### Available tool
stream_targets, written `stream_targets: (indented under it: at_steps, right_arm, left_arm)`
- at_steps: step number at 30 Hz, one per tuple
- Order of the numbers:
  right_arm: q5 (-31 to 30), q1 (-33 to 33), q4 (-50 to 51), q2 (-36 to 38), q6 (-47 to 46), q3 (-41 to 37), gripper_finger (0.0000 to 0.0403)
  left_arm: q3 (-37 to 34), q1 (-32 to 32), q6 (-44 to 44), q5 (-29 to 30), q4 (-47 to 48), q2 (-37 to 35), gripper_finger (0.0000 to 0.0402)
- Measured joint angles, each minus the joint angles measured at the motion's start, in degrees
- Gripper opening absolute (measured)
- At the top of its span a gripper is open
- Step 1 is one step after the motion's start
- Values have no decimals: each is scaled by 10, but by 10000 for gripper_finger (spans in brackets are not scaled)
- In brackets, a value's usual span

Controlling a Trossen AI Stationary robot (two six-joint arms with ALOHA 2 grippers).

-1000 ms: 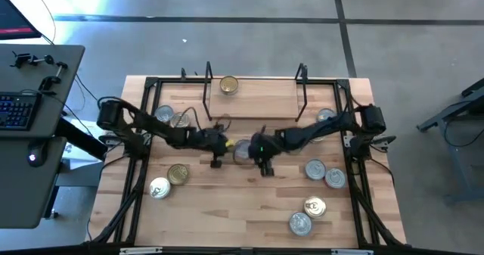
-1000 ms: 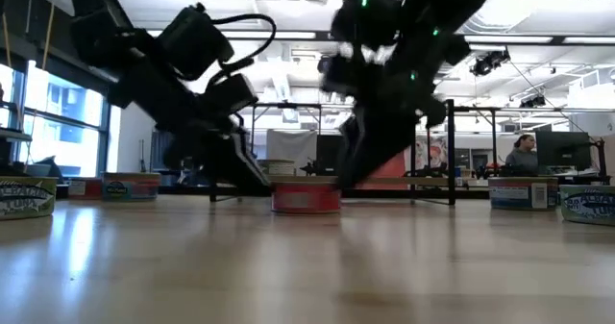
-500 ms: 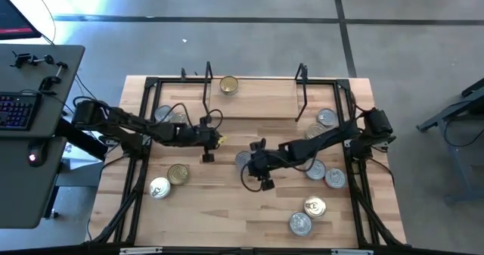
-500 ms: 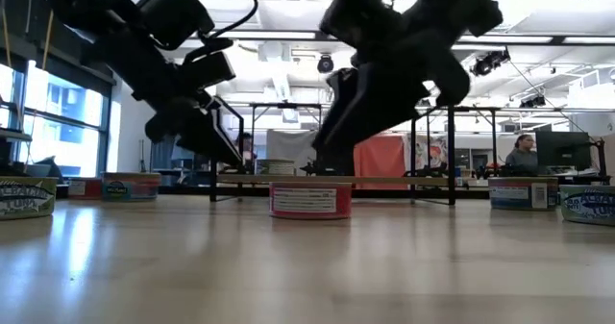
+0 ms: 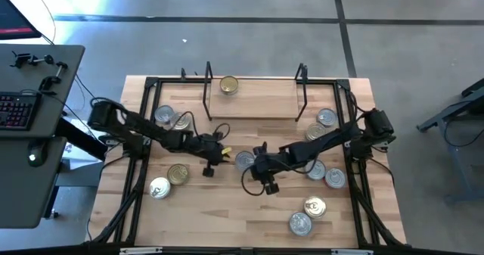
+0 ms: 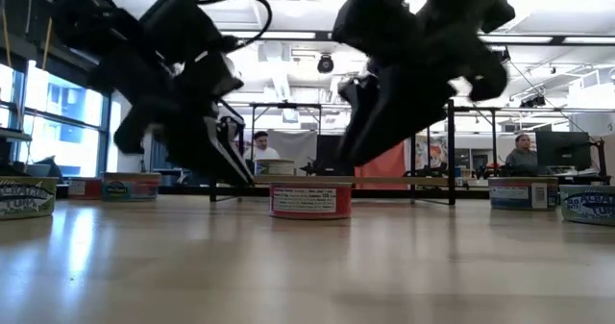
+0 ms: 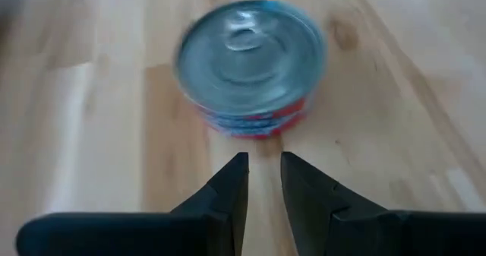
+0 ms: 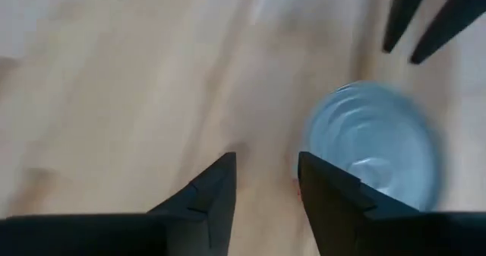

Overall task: Stack canned seafood by type on shelf
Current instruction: Put the red tuna can on the shelf

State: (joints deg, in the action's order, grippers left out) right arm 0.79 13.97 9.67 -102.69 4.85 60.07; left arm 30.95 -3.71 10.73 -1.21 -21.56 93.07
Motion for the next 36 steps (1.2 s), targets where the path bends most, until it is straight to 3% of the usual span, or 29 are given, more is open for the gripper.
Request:
stream_targets:
  at_steps: [3, 7, 13, 16, 19, 22, 26, 28, 36]
  right_arm:
    - [42, -9, 20, -10, -31, 0, 121]
    - [14, -26, 30, -24, -28, -2, 111]
    - [-129, -61, 85, 0, -54, -2, 101]
    - [-186, -72, 117, 24, -78, -2, 100]
    - [-202, -72, 126, 49, -98, -2, 100]
    - [-145, -63, 72, 56, -84, -2, 100]
    - [-107, -40, -107, 26, -74, -29, 104]
    - [-111, -33, -173, 5, -74, -39, 114]
    - [-215, -14, -246, -89, -80, -42, 171]
  left_arm:
    - [0, -1, 15, 5, -60, 43, 71]
    - [7, -1, 39, 3, -98, 81, 71]
    - [21, -41, 45, 8, -66, 59, 71]
    - [22, -63, 45, 56, -30, 20, 71]
    - [22, -77, 44, 111, 23, -18, 71]
    - [20, -80, 38, 144, 55, -43, 71]
    - [8, -75, 24, 157, 52, -51, 71]
    - [4, -73, 11, 158, 53, -48, 71]
    - [-1, -72, -26, 158, 49, -31, 71]
